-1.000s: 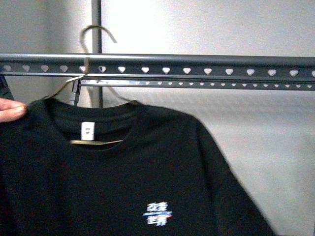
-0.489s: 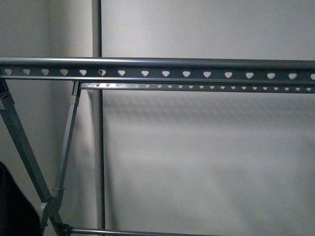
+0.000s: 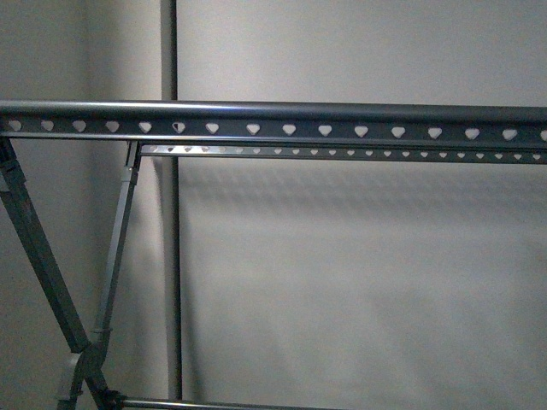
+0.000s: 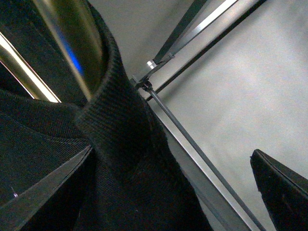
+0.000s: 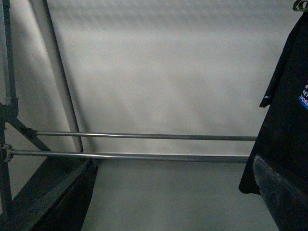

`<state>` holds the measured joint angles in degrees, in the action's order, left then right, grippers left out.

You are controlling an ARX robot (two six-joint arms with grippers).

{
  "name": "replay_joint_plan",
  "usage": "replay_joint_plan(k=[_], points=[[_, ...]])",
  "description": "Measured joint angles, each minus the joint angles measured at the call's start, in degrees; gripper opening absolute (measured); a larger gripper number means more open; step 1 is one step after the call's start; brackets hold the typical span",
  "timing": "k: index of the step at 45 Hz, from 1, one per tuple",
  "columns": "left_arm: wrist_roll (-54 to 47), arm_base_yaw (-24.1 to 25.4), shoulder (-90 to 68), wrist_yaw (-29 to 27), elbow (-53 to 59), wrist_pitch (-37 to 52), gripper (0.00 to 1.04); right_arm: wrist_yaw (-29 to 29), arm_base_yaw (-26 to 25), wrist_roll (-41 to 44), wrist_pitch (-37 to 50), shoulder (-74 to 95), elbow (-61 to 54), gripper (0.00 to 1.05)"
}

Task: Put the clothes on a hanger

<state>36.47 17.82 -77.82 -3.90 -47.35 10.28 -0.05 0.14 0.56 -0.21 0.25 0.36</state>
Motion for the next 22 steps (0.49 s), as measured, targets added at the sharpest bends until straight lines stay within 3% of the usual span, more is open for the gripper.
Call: replay_joint_plan(k=[3,13,22], points=[[1.3,0.0,-1.7,-1.1,-1.4,-1.2,0.98,0.0,0.0,0.0,0.0,0.0,0.0,0.97],[2.5,0.1,-4.0,-2.1,-2.0,-3.7,0.59,0.0,0.0,0.0,0.0,0.0,0.0,0.97],[1.4,0.6,-2.9,2.3,-1.3,-4.7,0.18,0.0,0.0,0.0,0.0,0.0,0.0,0.97]])
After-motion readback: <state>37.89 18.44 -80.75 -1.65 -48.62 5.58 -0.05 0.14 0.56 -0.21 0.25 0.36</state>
